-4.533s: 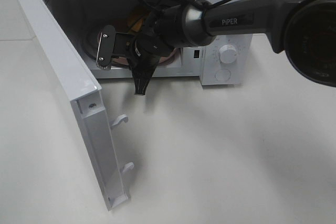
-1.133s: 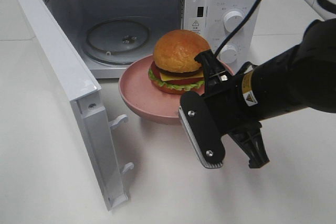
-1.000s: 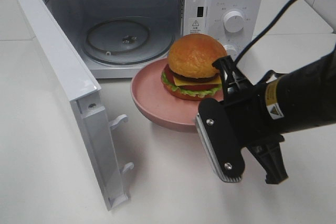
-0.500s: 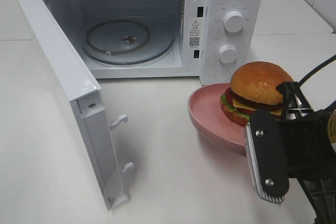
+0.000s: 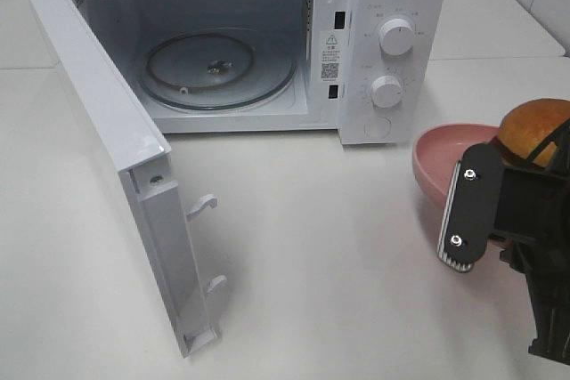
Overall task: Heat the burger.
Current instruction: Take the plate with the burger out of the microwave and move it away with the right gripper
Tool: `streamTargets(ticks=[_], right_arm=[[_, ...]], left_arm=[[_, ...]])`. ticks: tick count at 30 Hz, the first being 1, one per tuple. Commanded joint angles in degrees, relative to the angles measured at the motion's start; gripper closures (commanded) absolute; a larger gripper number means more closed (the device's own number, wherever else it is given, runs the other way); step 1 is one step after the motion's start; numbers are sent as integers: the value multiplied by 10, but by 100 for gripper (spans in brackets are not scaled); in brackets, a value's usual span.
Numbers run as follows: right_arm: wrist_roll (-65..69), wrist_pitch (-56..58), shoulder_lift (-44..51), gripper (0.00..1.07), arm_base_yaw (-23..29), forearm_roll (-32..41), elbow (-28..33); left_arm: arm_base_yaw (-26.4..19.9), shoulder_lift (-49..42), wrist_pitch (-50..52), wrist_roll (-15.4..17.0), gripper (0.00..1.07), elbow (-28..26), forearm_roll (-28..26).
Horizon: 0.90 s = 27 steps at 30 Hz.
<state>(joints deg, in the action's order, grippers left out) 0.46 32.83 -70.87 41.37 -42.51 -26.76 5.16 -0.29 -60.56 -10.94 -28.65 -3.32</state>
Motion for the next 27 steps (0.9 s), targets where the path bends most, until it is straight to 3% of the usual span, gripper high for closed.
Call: streamTargets(ticks=[1,5,13,20,27], right_arm=[[29,-1,-24,107,-36,-33,-3],[48,-18,-59,107,-99,-33,-18],[60,-56,-129,107,-166,-33,-76],[80,-66,-220,107,-206,-33,-131],[83,-116,-265,107,-208,-24,-144]], left_arm=[[-1,-11,9,3,106,1,0],[-1,-11,9,3,106,1,0],[-1,-11,9,3,106,1,0],[-1,-11,9,3,106,1,0],[-1,-11,9,3,106,1,0]])
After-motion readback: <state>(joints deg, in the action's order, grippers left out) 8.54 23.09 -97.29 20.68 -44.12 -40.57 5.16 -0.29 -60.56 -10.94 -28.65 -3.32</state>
